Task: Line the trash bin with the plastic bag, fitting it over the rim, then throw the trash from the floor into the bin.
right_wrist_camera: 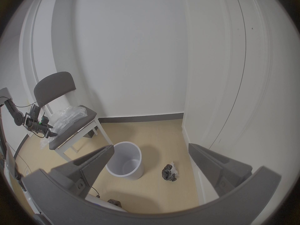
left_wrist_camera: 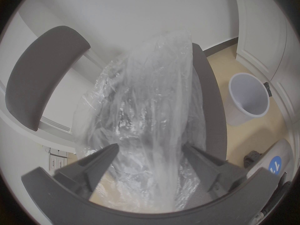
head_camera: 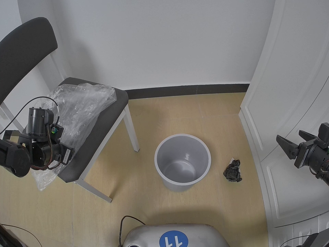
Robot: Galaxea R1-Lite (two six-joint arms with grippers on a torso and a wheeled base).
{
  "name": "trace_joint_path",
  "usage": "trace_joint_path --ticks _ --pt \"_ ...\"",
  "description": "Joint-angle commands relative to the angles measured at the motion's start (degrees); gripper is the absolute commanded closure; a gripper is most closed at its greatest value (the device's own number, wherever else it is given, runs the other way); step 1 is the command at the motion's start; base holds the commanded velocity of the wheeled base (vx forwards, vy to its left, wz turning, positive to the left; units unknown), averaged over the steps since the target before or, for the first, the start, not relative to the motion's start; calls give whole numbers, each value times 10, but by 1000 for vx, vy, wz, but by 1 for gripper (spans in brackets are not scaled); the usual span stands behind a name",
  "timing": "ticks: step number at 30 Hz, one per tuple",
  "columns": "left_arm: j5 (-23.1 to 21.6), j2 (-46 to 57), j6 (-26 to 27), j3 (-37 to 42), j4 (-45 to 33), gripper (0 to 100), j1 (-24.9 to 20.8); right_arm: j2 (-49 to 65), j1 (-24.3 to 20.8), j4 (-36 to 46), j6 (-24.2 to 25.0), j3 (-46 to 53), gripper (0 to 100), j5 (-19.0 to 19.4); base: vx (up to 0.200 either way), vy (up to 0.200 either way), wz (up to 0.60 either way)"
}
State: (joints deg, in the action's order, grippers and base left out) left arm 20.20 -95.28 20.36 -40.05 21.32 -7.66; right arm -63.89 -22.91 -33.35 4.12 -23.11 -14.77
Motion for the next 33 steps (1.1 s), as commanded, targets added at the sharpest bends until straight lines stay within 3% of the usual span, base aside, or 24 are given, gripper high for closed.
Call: trace_joint_path --ticks 1,11,21,33 --pt "1 19 4 -7 -2 0 2 2 0 0 0 0 0 0 0 0 0" --pt "0 24 14 -58 -29 0 29 4 0 -1 0 -2 0 0 0 0 0" --pt "3 -3 14 -99 -24 0 25 10 2 0 0 -4 0 0 0 0 0" --pt "12 -46 15 -124 -6 0 -22 10 4 0 0 -3 0 0 0 0 0"
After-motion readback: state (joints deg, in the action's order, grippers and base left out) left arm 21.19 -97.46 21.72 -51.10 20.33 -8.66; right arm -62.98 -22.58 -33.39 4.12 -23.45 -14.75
